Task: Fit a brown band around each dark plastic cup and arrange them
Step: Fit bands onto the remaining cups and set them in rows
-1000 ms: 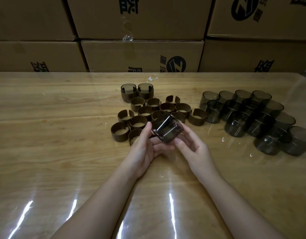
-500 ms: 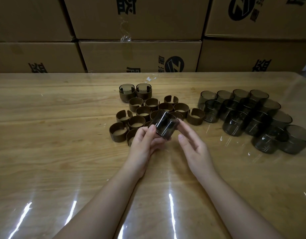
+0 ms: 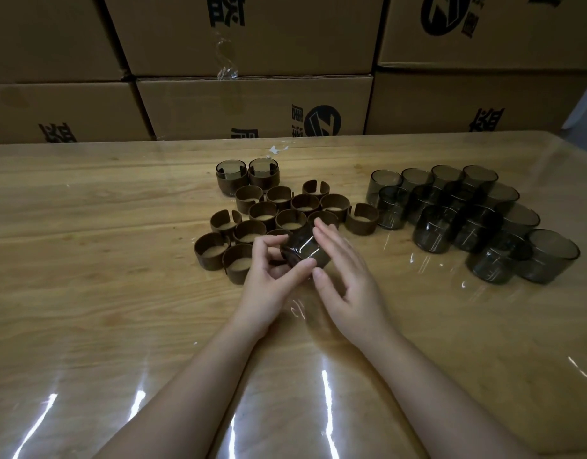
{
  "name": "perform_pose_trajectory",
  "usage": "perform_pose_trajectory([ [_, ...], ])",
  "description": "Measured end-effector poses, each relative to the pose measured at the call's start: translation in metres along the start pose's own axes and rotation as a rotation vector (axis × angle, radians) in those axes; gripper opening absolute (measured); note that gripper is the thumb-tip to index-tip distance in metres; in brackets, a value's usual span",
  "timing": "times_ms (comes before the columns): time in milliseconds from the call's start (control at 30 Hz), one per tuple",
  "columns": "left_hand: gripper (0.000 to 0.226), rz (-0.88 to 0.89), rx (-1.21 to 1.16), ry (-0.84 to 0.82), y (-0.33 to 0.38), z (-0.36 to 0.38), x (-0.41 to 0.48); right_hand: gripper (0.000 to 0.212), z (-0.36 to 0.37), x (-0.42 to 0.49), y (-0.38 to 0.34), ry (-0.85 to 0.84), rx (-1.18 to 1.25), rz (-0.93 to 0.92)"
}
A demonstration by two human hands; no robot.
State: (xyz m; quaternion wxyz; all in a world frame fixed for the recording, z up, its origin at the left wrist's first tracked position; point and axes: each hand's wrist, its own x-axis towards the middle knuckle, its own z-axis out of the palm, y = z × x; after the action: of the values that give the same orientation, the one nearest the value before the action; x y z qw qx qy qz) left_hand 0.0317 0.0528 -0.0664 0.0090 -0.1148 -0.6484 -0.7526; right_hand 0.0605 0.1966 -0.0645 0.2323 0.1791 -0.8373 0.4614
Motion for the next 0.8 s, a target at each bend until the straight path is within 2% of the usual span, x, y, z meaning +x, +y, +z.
perform_pose_trajectory([
  [100, 0.053, 0.023, -0.029, -0.027, 0.0018, -0.001, -0.001, 0.051, 0.0004, -0.0005, -0.0024, -0.014, 0.027, 0.031],
  [200, 0.054, 0.034, 0.064, -0.144, 0.0018, -0.0024, -0.0031, 0.052, -0.0012, -0.0002, -0.0016, -0.007, 0.069, 0.08],
  [367, 0.05, 0.0, 0.062, -0.24, 0.0042, -0.0034, -0.0039, 0.041, -0.0059, 0.0009, -0.0018, 0.013, 0.317, 0.255],
  [467, 0.045, -0.068, -0.012, -0.225, 0.0074, -0.0052, -0.0034, 0.054, -0.0062, 0.0023, -0.0005, -0.041, 0.472, 0.362],
  [533, 0.047, -0.102, -0.069, -0.183, 0.0065, -0.0057, -0.0016, 0.068, -0.0043, 0.0028, 0.0012, -0.11, 0.465, 0.421],
  [667, 0.049, -0.143, -0.224, -0.056, 0.007, -0.0081, 0.0026, 0.074, 0.0002, 0.002, 0.0015, -0.165, 0.393, 0.416],
  [800, 0.049, -0.13, -0.276, 0.027, 0.0051, -0.0088, 0.004, 0.082, 0.0023, -0.0003, 0.0026, -0.176, 0.4, 0.397],
])
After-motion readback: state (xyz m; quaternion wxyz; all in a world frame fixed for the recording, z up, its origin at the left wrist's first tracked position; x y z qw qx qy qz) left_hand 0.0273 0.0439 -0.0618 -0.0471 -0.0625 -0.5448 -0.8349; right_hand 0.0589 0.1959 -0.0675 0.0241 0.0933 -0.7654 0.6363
